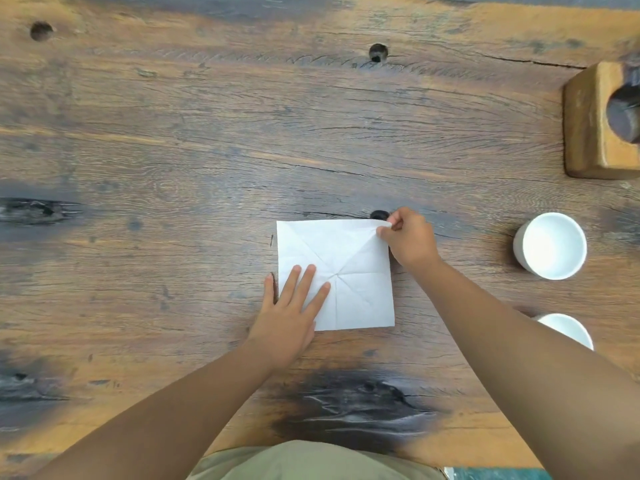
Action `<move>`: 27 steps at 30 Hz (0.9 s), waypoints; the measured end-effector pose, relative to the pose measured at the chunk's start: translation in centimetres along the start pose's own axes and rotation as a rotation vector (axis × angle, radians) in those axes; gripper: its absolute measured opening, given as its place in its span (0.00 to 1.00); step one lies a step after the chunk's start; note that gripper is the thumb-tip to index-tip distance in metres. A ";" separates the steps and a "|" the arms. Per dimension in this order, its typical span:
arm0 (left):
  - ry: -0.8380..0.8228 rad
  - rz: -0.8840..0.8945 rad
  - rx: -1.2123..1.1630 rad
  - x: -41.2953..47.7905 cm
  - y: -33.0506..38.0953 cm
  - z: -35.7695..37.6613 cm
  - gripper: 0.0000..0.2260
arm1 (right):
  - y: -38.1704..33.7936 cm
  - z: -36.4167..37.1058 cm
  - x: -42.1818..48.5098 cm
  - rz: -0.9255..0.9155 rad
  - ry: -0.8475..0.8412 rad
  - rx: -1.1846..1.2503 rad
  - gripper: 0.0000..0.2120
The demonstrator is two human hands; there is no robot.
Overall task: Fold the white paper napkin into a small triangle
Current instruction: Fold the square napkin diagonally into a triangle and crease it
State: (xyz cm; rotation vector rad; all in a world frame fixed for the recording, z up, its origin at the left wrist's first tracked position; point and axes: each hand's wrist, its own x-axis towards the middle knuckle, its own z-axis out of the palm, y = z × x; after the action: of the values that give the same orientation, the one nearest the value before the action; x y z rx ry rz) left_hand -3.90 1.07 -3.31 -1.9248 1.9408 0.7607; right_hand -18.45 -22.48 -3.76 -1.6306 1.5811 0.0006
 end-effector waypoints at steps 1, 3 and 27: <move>0.006 -0.004 -0.002 0.3 0.1 -0.1 0.31 | -0.1 -0.1 0.1 0.002 0.017 0.020 0.10; 0.017 -0.015 -0.011 0.8 0.2 -0.4 0.31 | -0.4 -0.3 0.4 0.003 0.057 0.052 0.10; 0.034 -0.006 -0.044 3.8 1.2 -1.5 0.31 | 0.0 -1.1 1.6 0.068 0.053 0.190 0.06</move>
State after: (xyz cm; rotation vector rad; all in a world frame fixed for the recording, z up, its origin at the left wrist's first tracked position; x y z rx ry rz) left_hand -5.07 -2.96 -4.06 -1.9802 1.9524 0.7801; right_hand -18.67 -24.40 -3.93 -1.4401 1.6245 -0.1538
